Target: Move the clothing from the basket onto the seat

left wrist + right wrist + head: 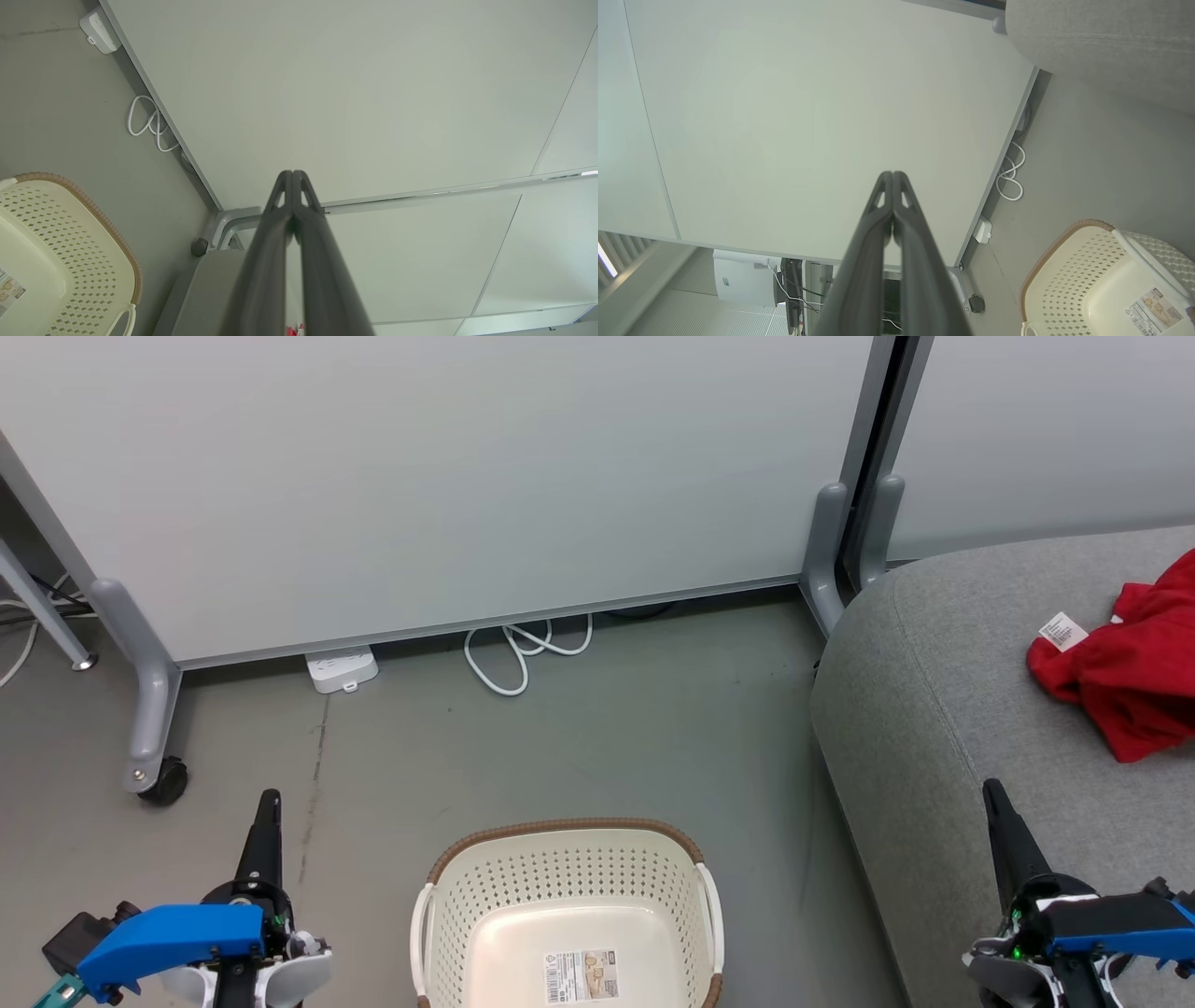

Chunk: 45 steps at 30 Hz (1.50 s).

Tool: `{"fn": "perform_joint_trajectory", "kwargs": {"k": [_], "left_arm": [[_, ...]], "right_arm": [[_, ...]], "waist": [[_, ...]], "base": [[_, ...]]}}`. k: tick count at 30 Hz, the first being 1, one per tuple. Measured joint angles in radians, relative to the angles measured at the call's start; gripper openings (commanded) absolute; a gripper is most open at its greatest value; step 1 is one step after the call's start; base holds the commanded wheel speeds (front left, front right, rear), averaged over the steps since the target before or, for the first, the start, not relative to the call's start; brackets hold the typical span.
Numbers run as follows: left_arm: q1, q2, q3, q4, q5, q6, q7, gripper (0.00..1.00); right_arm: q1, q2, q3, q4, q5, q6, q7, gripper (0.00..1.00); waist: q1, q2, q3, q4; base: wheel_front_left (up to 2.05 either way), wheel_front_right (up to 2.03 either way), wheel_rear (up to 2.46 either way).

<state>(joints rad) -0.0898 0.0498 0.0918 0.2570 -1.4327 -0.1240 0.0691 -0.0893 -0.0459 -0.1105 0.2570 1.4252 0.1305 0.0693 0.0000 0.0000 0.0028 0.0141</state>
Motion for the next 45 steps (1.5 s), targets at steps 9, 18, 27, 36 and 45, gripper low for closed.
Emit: {"fn": "perform_joint_trajectory", "kwargs": {"k": [9, 18, 27, 36, 45], "left_arm": [[-0.006, 0.000, 0.008, -0.003, -0.067, 0.000, 0.017, 0.00], [-0.010, 0.000, 0.017, -0.006, -0.129, -0.001, 0.032, 0.00], [-0.014, 0.000, 0.022, -0.010, -0.179, -0.002, 0.044, 0.00], [-0.014, 0.000, 0.022, -0.010, -0.179, -0.002, 0.045, 0.00], [-0.014, 0.000, 0.022, -0.010, -0.179, -0.002, 0.045, 0.00]], "right_arm": [[-0.008, 0.000, -0.001, -0.005, 0.068, 0.000, 0.017, 0.00], [-0.010, -0.001, -0.002, -0.008, 0.132, 0.000, 0.033, 0.00], [-0.012, -0.001, -0.003, -0.011, 0.186, 0.000, 0.045, 0.00], [-0.012, -0.001, -0.003, -0.011, 0.186, 0.000, 0.045, 0.00], [-0.012, -0.001, -0.003, -0.011, 0.186, 0.000, 0.045, 0.00]], "waist": [[0.0000, 0.0000, 0.000, -0.005], [0.0000, 0.0000, 0.000, -0.010], [0.0000, 0.0000, 0.000, -0.014], [0.0000, 0.0000, 0.000, -0.014], [0.0000, 0.0000, 0.000, -0.014]], "base": [[0.00, 0.00, 0.00], [0.00, 0.00, 0.00], [0.00, 0.00, 0.00], [0.00, 0.00, 0.00], [0.00, 0.00, 0.00]]}}
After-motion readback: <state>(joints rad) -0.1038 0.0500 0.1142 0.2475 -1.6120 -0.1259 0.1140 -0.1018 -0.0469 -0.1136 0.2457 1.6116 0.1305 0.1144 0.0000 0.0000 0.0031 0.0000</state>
